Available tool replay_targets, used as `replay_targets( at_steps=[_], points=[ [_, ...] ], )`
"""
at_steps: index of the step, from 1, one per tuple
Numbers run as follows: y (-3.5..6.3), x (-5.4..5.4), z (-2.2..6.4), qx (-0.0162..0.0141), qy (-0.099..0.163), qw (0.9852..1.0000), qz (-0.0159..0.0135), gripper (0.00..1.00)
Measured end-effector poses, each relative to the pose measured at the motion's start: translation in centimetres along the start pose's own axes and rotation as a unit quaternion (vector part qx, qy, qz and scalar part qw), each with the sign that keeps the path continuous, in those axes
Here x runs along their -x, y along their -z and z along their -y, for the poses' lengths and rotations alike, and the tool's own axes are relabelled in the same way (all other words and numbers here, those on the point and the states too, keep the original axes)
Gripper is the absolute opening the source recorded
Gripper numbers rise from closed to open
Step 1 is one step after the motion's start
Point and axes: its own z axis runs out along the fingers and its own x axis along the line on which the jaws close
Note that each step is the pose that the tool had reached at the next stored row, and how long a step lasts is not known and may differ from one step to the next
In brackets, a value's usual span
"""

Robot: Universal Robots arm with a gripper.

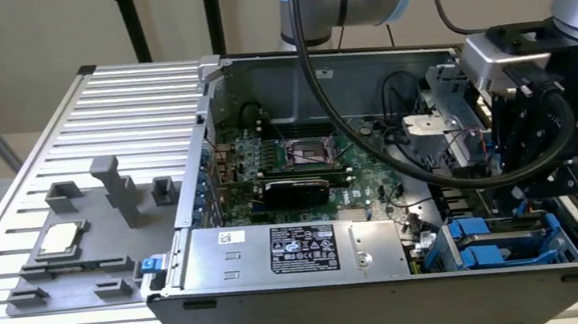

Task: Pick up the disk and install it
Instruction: 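Insert the second disk wire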

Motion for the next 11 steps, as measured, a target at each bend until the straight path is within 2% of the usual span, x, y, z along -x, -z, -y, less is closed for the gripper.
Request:
replay_targets(
  at_steps=[2,11],
  points=[
    [-0.31,-0.02,-0.01,-0.0011,0.0,1.0,0.0,0.0],
    [-0.95,-0.59,0.07,-0.0011,0.0,1.0,0.0004,0.0]
  ],
)
